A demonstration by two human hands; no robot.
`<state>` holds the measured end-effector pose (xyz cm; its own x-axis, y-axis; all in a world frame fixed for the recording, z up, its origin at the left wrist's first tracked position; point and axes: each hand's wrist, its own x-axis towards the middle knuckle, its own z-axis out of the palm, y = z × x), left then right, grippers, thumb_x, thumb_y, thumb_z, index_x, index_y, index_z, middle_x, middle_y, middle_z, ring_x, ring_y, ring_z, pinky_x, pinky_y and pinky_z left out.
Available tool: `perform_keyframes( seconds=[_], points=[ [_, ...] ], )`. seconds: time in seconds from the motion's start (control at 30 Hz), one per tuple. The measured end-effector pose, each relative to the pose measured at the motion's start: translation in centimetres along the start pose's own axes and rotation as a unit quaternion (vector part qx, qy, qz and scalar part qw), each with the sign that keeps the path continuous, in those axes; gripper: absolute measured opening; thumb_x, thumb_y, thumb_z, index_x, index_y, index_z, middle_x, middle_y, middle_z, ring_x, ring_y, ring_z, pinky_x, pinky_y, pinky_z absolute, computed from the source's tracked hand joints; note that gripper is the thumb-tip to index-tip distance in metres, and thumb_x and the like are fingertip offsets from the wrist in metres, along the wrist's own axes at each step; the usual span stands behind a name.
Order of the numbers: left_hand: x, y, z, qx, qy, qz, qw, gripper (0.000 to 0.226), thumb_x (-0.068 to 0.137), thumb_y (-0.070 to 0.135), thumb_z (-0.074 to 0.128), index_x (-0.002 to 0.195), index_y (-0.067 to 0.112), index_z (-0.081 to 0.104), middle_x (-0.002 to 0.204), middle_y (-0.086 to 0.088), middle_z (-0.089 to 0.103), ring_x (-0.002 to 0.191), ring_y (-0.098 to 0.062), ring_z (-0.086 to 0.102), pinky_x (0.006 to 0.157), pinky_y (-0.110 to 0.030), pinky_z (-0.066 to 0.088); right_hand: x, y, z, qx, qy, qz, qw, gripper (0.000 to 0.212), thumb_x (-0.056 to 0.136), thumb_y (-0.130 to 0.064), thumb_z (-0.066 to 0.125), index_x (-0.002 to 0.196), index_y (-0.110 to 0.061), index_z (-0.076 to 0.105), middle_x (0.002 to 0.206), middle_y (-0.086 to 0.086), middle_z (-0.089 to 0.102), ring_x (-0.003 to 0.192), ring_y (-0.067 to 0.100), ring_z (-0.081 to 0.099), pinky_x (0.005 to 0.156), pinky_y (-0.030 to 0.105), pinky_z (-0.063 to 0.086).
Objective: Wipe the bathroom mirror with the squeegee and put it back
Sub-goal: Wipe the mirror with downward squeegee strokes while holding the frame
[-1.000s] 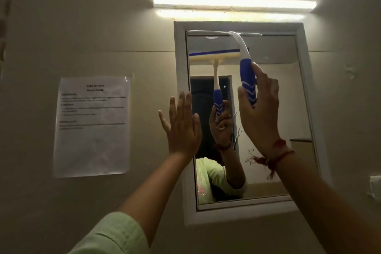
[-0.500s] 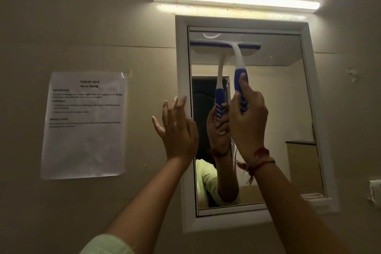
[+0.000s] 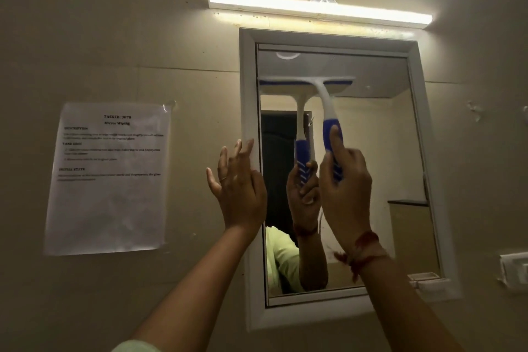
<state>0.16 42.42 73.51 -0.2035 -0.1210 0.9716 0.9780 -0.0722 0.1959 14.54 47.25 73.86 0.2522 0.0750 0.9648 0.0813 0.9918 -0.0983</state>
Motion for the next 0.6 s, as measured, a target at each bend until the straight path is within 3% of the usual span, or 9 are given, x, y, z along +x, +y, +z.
perform_keyframes(
  seconds=[0.1,0.23,0.5,0.6],
  points=[
    [0.0,0.1,-0.1,0.009,0.0,0.0,1.0,0.046,0.089,0.016,0.039,0.134,0.025,0.039,0.143,-0.005,0.043,0.138,-0.026,0.025,0.11,-0.054,0.007,-0.7,1.1,-1.6,-0.025,-0.003,0.002,1.0,0.052,0.091,-0.018,0.048,0.137,-0.024,0.023,0.103,0.018,0.057,0.082,0.011,0.052,0.076,0.014,0.047],
    [-0.1,0.4,-0.2,0.02,0.004,-0.004,1.0,0.047,0.087,0.017,0.036,0.134,0.025,0.04,0.141,-0.005,0.044,0.137,-0.027,0.028,0.11,-0.053,0.009,2.5,0.6,-1.1,-0.013,-0.003,0.006,1.0,0.051,0.092,-0.013,0.048,0.139,-0.015,0.031,0.103,0.019,0.056,0.082,0.01,0.05,0.072,0.005,0.039],
    [-0.1,0.8,-0.3,0.059,0.003,-0.012,0.998,0.05,0.085,0.017,0.033,0.134,0.026,0.039,0.141,-0.004,0.044,0.138,-0.024,0.027,0.11,-0.048,0.008,-0.7,1.3,-3.1,0.026,-0.061,0.003,0.998,0.053,0.09,-0.026,0.044,0.139,-0.023,0.024,0.103,0.014,0.054,0.084,0.014,0.054,0.077,0.017,0.047],
    [-0.1,0.9,-0.2,0.067,0.005,-0.013,0.998,0.05,0.085,0.019,0.031,0.133,0.027,0.039,0.141,-0.004,0.045,0.137,-0.023,0.028,0.11,-0.047,0.008,-0.1,2.1,-4.0,0.015,-0.061,0.006,0.998,0.053,0.091,-0.018,0.049,0.138,-0.025,0.023,0.102,0.016,0.054,0.083,0.017,0.055,0.075,0.021,0.049]
  ],
)
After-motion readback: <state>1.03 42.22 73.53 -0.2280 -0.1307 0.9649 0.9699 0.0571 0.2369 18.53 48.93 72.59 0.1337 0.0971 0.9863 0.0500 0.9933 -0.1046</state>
